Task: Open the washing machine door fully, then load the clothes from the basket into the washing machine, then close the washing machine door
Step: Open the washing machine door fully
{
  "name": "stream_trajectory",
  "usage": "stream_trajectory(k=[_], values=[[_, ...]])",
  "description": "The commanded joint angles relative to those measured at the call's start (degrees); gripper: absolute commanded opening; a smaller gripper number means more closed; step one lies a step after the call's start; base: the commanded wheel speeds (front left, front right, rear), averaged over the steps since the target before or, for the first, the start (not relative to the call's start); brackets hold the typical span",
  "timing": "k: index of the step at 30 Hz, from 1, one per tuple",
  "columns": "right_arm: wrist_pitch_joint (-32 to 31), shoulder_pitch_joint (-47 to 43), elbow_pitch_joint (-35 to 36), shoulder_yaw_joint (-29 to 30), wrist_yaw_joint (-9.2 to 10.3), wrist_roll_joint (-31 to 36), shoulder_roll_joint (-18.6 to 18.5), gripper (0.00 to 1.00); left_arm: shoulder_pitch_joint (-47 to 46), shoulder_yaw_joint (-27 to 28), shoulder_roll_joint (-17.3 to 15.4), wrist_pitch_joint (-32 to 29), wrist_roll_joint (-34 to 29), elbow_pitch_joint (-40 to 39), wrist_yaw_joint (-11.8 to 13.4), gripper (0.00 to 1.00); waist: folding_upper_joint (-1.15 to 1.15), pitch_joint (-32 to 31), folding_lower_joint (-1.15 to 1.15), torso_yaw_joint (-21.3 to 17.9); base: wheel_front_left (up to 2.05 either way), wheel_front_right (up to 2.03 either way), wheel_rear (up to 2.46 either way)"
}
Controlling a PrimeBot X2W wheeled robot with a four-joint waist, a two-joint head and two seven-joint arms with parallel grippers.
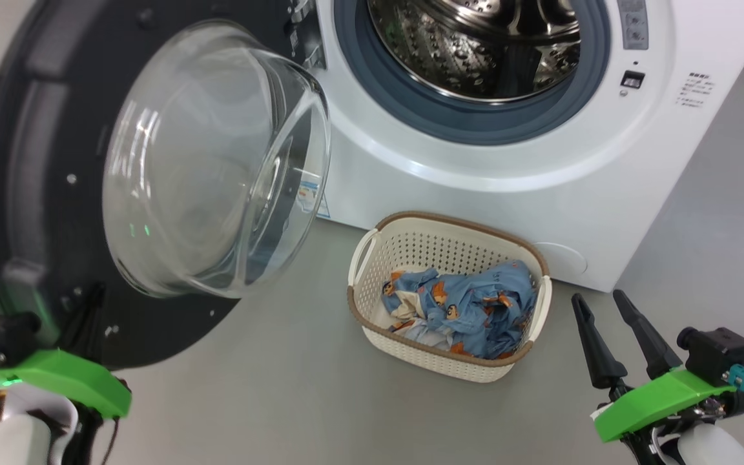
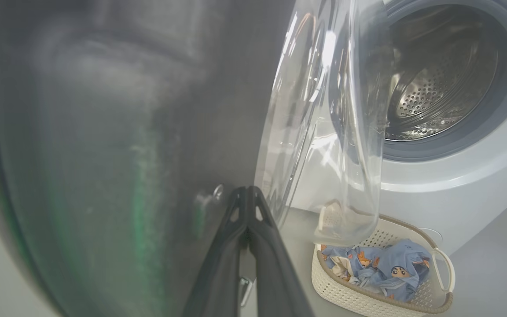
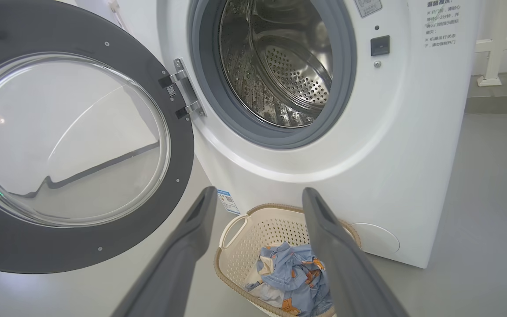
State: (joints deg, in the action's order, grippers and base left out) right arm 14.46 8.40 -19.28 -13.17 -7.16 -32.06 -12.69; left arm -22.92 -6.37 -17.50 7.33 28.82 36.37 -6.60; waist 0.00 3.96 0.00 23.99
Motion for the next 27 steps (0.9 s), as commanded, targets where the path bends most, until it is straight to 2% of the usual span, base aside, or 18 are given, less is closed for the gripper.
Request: stream_trajectory(k=[1,13,27], values=[[0.5,2.0,1.2,-1.3,-0.33,0.6,-0.4,1.0,-3.4,2.5,-3.6,0.7,0.0,-0.1,0.4,0.0,0.0,1.2,0.0,0.9,0.0,0.0,0.0],[0.5,4.7,0.3,-2.0,-0.33,1.1,0.5,1.0,-16.0,1.4,-7.0,4.1,-0.9,16.1,-0.3,0.0,0.0,5.4,0.0,2.5,0.0,0.0,0.0],[0.5,7.0,-0.2,-2.7,-0.33,0.9,0.9,1.0,-25.1,0.3,-9.9,6.9,0.2,27.2,-0.8,0.0,0.0,7.3,0.0,1.8,0.0,0.0,0.0]])
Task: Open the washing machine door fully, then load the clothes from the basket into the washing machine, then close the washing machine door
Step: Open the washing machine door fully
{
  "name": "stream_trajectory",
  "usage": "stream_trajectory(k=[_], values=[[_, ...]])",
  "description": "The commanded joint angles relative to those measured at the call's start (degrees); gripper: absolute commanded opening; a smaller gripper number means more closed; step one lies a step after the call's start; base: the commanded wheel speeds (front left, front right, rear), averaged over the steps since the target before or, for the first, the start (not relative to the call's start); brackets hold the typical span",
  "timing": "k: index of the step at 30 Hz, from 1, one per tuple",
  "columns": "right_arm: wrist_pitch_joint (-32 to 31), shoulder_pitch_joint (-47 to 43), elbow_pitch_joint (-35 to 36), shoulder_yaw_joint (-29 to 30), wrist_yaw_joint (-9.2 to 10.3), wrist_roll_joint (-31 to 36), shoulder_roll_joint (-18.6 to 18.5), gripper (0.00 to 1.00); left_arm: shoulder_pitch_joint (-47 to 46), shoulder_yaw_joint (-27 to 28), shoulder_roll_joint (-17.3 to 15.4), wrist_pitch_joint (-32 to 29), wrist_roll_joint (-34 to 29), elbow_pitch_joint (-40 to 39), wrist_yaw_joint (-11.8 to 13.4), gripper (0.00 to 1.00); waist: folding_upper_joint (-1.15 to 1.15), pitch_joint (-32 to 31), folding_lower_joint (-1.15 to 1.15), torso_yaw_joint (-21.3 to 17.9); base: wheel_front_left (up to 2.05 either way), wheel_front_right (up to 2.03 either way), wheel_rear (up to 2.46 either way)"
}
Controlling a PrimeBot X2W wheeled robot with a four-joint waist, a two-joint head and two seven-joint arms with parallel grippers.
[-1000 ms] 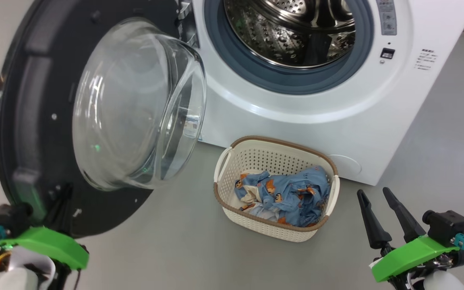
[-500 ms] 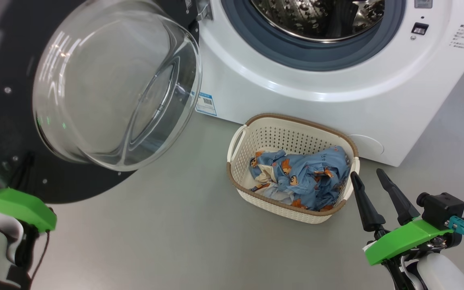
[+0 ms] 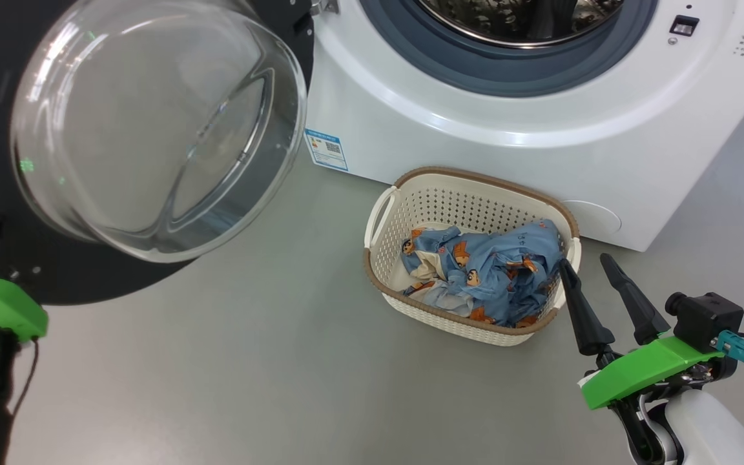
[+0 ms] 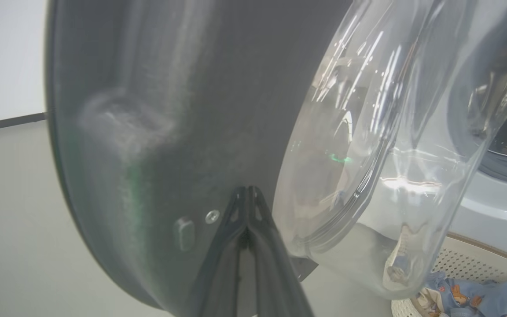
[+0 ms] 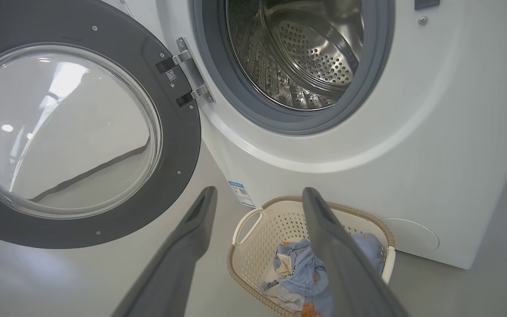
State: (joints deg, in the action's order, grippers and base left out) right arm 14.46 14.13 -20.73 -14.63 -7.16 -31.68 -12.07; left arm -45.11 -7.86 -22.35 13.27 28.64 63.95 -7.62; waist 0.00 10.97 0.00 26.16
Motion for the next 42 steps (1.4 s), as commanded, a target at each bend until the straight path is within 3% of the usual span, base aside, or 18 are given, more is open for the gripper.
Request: stream_trajectory(k=[1,21,32,33,34,42], values=[[0.5,1.3,1.2,-1.2,-0.33,0.5,0.3,1.0,-3.3,1.7,-5.5,1.1,0.4,0.1,0.2,0.0,0.0,0.4,0.0,-0.6,0.0,0.0,0.0],[0.5,1.3,1.3,-0.3,-0.33,0.4,0.4,1.0,-4.6,-2.2,-6.6,1.7,2.3,2.3,0.1,0.0,0.0,-0.3,0.0,-1.5,0.0,0.0,0.0],[0.5,0.7,1.3,0.0,-0.33,0.2,0.4,1.0,0.9,-2.8,-6.2,1.7,4.8,-4.4,0.1,0.0,0.0,-1.1,0.0,-2.6,0.0,0.0,0.0],[0.5,0.4,1.3,0.2,-0.33,0.1,0.3,1.0,2.5,-2.3,-6.3,1.7,5.3,-6.2,0.1,0.58,0.0,-1.6,0.0,-2.8,0.0,0.0,0.0],[0.5,0.3,1.3,0.2,-0.33,0.1,0.3,1.0,3.4,-2.1,-6.3,1.7,5.5,-7.3,0.1,1.0,0.0,-1.8,0.0,-2.9,0.0,0.0,0.0],[0.5,-0.7,1.7,0.3,-0.33,-0.1,-0.1,1.0,11.3,0.0,-4.3,1.7,5.7,-18.0,0.1,1.0,0.0,-3.8,0.0,-3.4,0.0,0.0,0.0]])
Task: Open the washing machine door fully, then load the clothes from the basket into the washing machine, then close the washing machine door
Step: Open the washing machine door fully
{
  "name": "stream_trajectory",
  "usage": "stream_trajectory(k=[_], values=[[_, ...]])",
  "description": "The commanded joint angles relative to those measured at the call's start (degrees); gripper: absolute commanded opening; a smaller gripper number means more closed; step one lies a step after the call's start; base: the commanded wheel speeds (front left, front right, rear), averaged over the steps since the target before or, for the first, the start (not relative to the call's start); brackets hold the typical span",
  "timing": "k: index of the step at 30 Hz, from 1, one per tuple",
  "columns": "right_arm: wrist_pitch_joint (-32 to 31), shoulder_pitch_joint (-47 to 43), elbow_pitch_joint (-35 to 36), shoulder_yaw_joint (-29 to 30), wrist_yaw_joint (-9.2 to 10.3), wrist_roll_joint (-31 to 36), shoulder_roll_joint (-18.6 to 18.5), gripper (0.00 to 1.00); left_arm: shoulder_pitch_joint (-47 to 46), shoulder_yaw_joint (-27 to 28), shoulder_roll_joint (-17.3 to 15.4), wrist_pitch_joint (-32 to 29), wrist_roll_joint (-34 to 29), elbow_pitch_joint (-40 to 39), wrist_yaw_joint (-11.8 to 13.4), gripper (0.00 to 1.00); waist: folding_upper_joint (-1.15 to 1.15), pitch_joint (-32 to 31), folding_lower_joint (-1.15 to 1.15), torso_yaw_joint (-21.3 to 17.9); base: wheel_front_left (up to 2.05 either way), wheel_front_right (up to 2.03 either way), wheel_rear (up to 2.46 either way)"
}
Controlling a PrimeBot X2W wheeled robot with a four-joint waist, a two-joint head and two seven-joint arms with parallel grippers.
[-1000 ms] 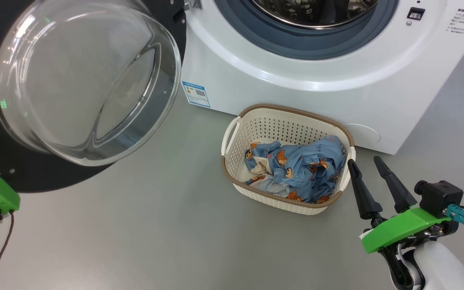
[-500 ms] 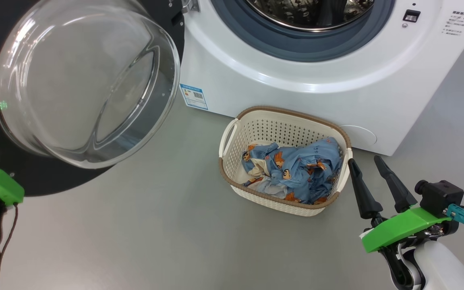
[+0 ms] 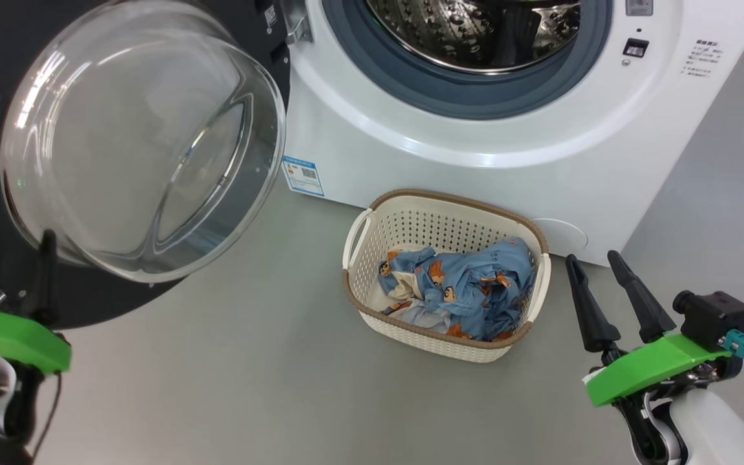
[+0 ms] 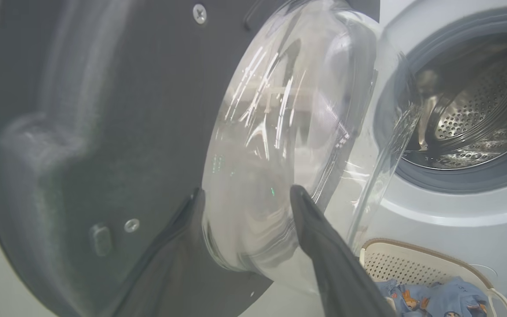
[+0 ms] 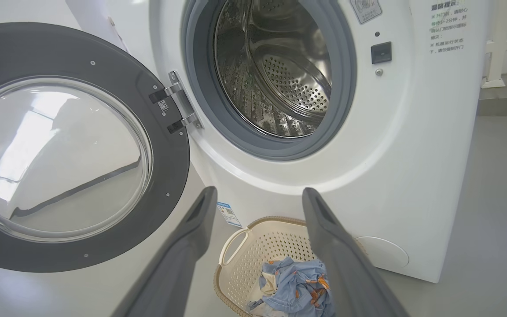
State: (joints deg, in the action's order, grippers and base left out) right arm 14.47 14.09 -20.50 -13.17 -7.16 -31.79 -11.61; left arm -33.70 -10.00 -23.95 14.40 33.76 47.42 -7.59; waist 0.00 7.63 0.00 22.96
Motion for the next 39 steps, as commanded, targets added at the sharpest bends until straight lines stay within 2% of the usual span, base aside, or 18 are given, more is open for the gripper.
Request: stream_trajectory(k=[1,10,18,30,39], values=[[0.5,-0.8,1.5,-1.2,-0.33,0.0,-0.6,1.0,0.8,2.4,-2.3,0.6,0.5,-2.9,0.1,1.0,0.0,-0.7,0.0,-0.4,0.0,0.0,0.0],[0.5,-1.6,2.0,-1.2,-0.33,0.2,-1.2,1.0,7.3,3.3,1.7,0.6,-1.0,-12.8,0.1,1.0,0.0,-2.5,0.0,-3.2,0.0,0.0,0.0],[0.5,-2.6,2.5,-1.3,-0.33,0.3,-2.0,1.0,12.5,4.7,5.0,0.6,-2.6,-19.3,0.1,1.0,0.0,-4.1,0.0,-8.8,0.0,0.0,0.0],[0.5,-2.6,3.7,-1.6,-0.33,1.0,-3.6,1.0,17.7,6.5,9.2,0.6,-5.3,-24.6,0.1,1.0,0.0,-5.7,0.0,-18.9,0.0,0.0,0.0],[0.5,-2.1,4.8,-1.6,-0.33,1.2,-4.3,1.0,21.1,8.2,11.5,0.6,-6.9,-26.4,0.2,1.0,0.0,-6.3,0.0,-23.9,0.0,0.0,0.0]])
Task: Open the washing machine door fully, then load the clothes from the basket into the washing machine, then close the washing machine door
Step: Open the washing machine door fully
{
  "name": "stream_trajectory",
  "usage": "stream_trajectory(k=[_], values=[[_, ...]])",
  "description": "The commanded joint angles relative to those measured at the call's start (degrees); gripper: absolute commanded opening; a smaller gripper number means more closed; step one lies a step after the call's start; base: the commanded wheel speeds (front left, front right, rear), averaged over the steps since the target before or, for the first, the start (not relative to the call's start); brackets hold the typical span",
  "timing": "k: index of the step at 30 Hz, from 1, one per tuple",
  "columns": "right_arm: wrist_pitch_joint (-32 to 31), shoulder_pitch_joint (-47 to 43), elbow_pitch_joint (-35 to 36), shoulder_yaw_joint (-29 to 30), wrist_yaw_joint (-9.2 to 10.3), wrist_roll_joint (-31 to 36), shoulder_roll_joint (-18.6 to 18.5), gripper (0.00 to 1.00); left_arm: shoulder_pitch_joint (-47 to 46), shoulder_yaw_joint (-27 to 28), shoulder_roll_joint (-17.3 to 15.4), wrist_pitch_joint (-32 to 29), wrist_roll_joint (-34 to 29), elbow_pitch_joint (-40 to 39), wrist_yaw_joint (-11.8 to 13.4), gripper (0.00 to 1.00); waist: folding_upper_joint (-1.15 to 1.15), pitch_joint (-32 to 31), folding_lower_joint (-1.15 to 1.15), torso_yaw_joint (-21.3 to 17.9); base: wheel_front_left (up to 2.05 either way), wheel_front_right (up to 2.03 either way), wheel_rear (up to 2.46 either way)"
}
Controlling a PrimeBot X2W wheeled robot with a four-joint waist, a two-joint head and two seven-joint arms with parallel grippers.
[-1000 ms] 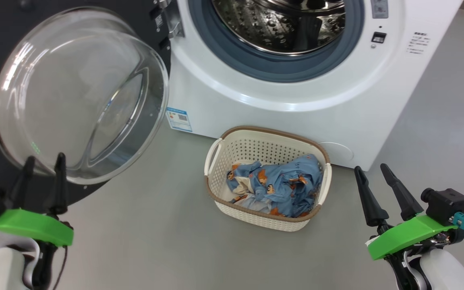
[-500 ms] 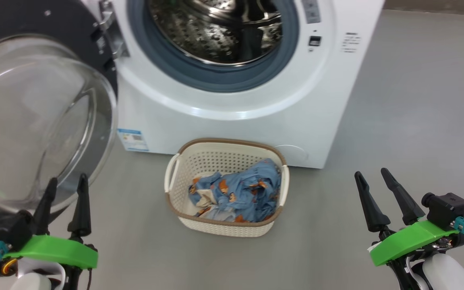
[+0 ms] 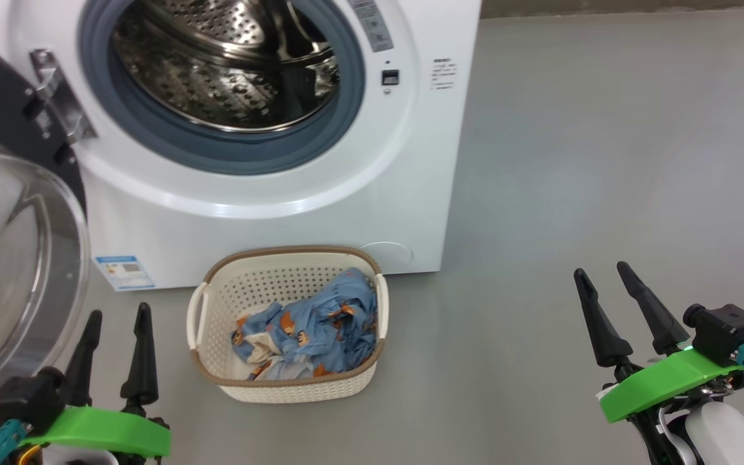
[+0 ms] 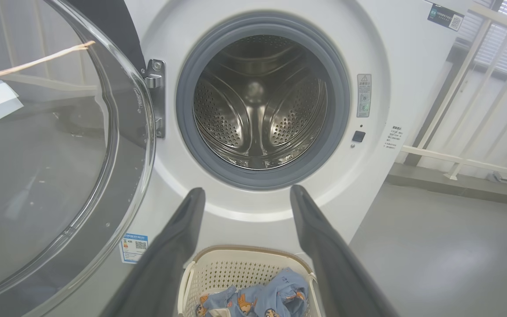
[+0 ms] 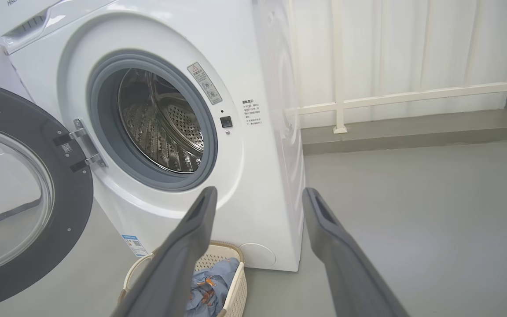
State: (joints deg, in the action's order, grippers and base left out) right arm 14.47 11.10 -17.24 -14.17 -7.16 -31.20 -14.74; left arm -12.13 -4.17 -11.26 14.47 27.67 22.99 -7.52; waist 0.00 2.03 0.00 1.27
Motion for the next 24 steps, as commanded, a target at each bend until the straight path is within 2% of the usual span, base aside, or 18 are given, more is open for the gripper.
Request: stream_trajectory(k=[1,11,24], values=[[0.5,0.9,1.7,-0.6,-0.33,0.6,-1.3,1.0,-0.1,2.6,-0.9,0.5,-1.0,-2.3,0.2,1.0,0.0,-0.7,0.0,-2.6,0.0,0.0,0.0],[0.5,1.2,2.2,-0.5,-0.33,1.3,-2.6,1.0,1.6,3.3,0.9,0.5,-2.1,-3.0,0.1,1.0,0.0,-0.6,0.0,-4.2,0.0,0.0,0.0],[0.5,0.2,1.8,-0.3,-0.33,2.2,-3.2,1.0,2.7,4.4,1.7,0.5,-6.6,-3.8,0.2,1.0,0.0,-1.1,0.0,-3.6,0.0,0.0,0.0]])
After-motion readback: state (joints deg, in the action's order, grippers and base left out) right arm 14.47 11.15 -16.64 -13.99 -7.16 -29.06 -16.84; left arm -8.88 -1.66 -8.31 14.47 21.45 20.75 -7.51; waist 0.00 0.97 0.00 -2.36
